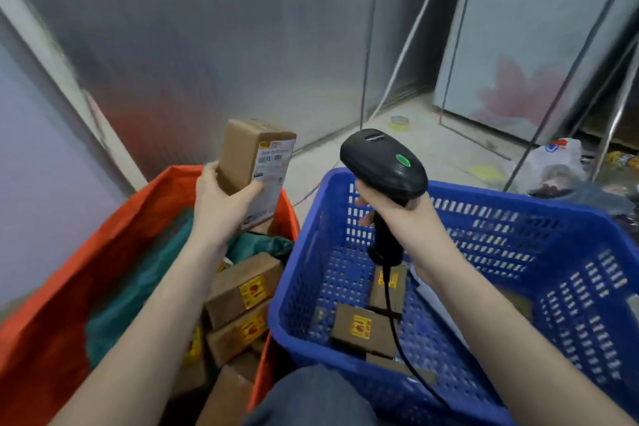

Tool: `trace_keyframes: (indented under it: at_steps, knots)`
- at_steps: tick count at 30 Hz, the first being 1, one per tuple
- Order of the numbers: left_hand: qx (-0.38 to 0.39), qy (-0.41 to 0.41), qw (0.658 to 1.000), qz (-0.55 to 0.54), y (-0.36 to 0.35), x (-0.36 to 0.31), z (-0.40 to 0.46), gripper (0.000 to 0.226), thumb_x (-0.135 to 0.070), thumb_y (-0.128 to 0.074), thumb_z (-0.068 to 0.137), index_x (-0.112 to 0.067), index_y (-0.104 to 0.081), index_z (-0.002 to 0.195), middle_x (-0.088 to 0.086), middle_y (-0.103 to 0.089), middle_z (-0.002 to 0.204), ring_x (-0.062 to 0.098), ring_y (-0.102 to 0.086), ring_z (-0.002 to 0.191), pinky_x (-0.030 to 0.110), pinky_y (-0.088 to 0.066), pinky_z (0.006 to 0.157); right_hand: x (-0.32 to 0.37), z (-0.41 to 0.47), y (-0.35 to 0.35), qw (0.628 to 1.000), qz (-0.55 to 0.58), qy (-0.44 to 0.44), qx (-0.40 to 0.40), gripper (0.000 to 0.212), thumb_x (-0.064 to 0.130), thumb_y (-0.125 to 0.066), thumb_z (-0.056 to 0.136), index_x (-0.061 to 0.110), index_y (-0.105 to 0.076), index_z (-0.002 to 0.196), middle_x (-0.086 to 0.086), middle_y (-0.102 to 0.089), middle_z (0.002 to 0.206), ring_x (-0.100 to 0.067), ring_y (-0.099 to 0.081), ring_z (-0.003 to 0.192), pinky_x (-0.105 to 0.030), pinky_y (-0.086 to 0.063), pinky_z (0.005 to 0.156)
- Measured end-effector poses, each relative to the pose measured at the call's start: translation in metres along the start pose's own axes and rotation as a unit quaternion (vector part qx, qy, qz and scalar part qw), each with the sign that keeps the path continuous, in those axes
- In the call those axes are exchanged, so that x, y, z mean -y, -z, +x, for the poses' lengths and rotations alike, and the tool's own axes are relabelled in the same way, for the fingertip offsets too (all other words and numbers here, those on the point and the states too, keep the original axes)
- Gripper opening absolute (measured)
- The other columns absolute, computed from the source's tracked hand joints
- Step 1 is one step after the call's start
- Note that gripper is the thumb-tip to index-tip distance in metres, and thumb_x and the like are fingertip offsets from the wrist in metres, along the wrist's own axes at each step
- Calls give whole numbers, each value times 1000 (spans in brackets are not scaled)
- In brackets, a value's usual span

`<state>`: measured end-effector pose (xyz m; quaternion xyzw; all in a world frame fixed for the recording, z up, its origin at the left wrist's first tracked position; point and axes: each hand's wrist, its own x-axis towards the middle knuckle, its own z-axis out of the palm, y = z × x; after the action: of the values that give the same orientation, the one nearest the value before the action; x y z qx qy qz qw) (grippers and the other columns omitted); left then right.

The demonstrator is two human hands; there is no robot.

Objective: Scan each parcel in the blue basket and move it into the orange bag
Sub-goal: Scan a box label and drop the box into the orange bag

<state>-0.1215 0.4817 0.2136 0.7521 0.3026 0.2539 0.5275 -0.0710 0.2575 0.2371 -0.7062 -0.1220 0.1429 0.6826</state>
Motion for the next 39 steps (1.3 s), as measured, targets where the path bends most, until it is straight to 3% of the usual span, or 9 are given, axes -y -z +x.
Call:
trace_keyframes:
  at_steps: [4,10,15,17,22,27,31,36,39]
  knots:
    - [-42,9,994,96,26,54,30,68,-42,-77,55,-21,-54,116,4,-59,114,23,-57,106,50,-50,90,-21,24,-48,999,-20,-11,36,9,30,-69,86,24,-66,91,3,-68,76,-10,-65,61,-35,-51,78]
    - [-45,-12,961,273,19,97,52,64,-40,-80,70,-20,-51,123,4,-52,121,30,-46,116,48,-40,97,-56,55,-91,995,-58,-40,71,27,31,-66,88,17,-63,111,1,-67,84,-6,-61,56,-23,-49,63]
    - [53,-14,919,390,2,116,55,78,-55,-73,73,-25,-42,137,3,-44,139,28,-36,130,49,-26,110,-74,66,-105,992,-80,-62,81,21,30,-65,90,13,-65,102,1,-64,71,-10,-59,56,-24,-49,65]
    - [90,-7,920,381,-1,118,52,83,-61,-67,75,-25,-35,144,2,-37,147,27,-30,137,54,-16,115,-75,65,-104,991,-83,-68,76,17,29,-64,90,13,-66,95,0,-64,69,-10,-59,57,-26,-50,67]
    - [68,-45,953,291,-5,90,39,77,-54,-57,87,-22,-27,150,1,-20,159,21,-15,147,52,-8,119,-58,56,-82,994,-79,-61,54,11,30,-66,88,19,-65,89,-7,-67,74,-12,-59,55,-38,-52,74]
    - [77,-122,967,210,-31,20,17,72,-38,-63,88,-15,-31,148,4,-27,157,20,-20,146,46,-18,118,-24,37,-24,995,-94,-35,2,15,28,-66,88,14,-65,84,2,-65,63,-13,-57,53,-21,-49,59]
    - [143,-160,961,176,-77,-34,-8,66,-30,-61,89,-14,-33,147,6,-30,154,19,-26,143,36,-22,117,-4,17,42,993,-111,-25,-40,15,21,-68,86,6,-66,84,-16,-67,72,-20,-58,59,-40,-51,72]
    - [238,-178,942,159,-154,-72,-50,59,-30,-57,92,-18,-34,146,0,-30,151,15,-29,139,21,-23,103,2,-11,128,989,-117,-18,-88,15,19,-69,86,4,-67,86,-19,-67,79,-18,-59,60,-38,-50,72]
    - [298,-166,930,139,-202,-73,-80,59,-29,-57,92,-19,-34,145,-2,-31,149,16,-35,135,23,-28,102,-9,-27,174,987,-108,-27,-119,12,21,-69,85,10,-67,82,-17,-66,78,-18,-60,63,-36,-50,74]
